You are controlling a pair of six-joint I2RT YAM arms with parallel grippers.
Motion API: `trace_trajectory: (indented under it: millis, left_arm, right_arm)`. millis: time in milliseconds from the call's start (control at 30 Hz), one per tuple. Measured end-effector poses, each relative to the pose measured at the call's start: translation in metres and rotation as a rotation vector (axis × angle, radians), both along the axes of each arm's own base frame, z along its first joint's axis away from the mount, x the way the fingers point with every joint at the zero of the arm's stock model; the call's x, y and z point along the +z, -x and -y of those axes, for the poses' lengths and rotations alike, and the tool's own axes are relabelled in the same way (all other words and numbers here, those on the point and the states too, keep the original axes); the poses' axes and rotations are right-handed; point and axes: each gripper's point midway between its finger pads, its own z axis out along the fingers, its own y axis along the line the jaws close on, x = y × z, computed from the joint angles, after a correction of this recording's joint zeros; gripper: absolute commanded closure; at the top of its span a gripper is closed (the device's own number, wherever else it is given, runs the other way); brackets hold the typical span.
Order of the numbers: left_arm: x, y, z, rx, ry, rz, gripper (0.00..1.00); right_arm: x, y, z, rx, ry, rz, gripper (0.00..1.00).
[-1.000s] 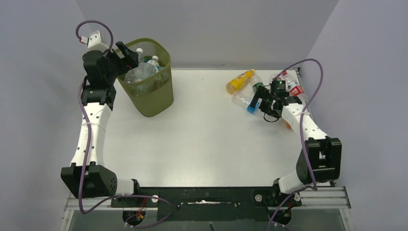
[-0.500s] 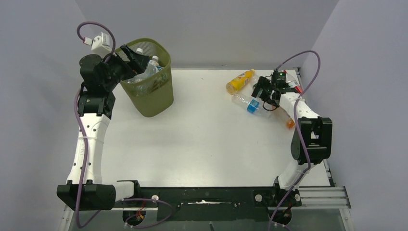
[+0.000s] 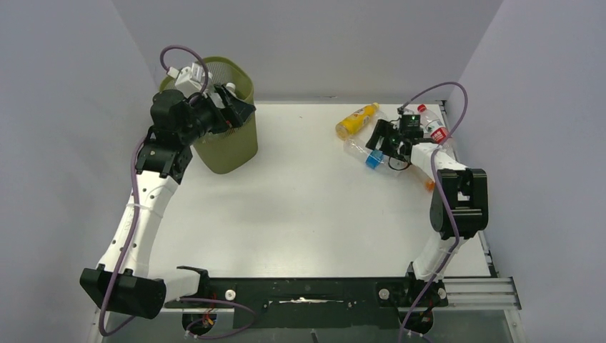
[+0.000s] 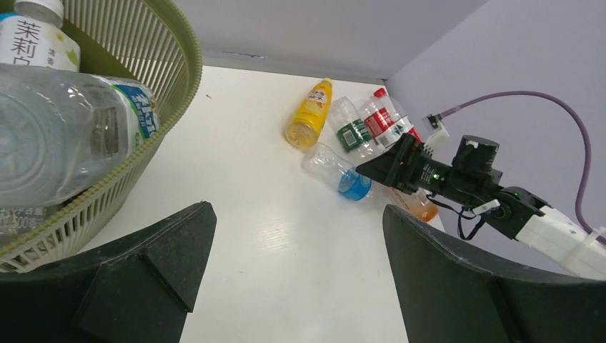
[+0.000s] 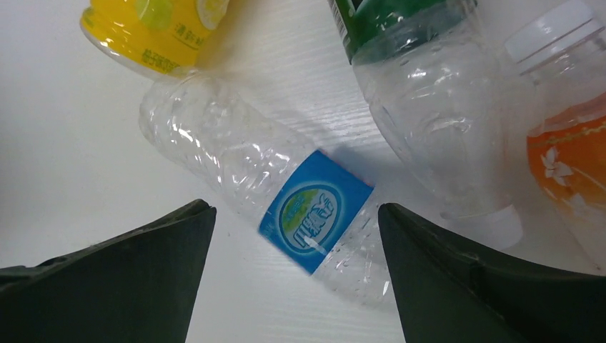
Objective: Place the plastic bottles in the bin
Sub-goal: Pick up the plastic bottle at the center of the board.
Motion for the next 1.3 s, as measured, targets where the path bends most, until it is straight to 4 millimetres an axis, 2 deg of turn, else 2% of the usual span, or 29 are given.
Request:
trace_trajectory:
  millis: [100,267,333,533,667,800,967,1067,1200,1300]
  left_arm:
    - [-0.002,0.002,0.006,-0.011,-0.003,-0.005,0.11]
    - [-0.011,0.003,0.013,-0.021,-0.01,-0.023,0.11]
    - [-0.014,0.004,0.017,-0.028,-0.013,-0.03,0.11]
    - [-0.02,0.006,0.026,-0.041,-0.02,-0.041,0.11]
    - [-0.023,0.008,0.035,-0.056,-0.025,-0.046,0.11]
    - [-0.029,0.01,0.046,-0.077,-0.032,-0.06,0.11]
    - [-0.043,0.018,0.059,-0.109,-0.044,-0.09,0.11]
    - [-0.05,0.022,0.064,-0.124,-0.045,-0.108,0.11]
    - [-0.059,0.025,0.067,-0.134,-0.029,-0.14,0.11]
    - [-0.071,0.026,0.071,-0.145,-0.003,-0.177,0.11]
  right_arm:
    - [-0.014,0.009,-0.007,0.031,-0.011,-0.015,0.12]
    - [-0.037,0.041,-0.029,0.1,-0.012,-0.079,0.13]
    - [-0.038,0.05,-0.042,0.136,-0.002,-0.084,0.14]
    - [-0.033,0.064,-0.077,0.229,0.027,-0.066,0.27]
    - [-0.038,0.074,-0.086,0.243,0.059,-0.093,0.28]
    - [-0.045,0.082,-0.09,0.241,0.078,-0.13,0.47]
    - [-0.045,0.085,-0.096,0.235,0.074,-0.136,0.57]
    - [-0.043,0.091,-0.103,0.243,0.076,-0.134,0.57]
    - [-0.034,0.123,-0.116,0.289,0.067,-0.14,0.57]
    - [-0.007,0.143,-0.129,0.332,0.015,-0.088,0.57]
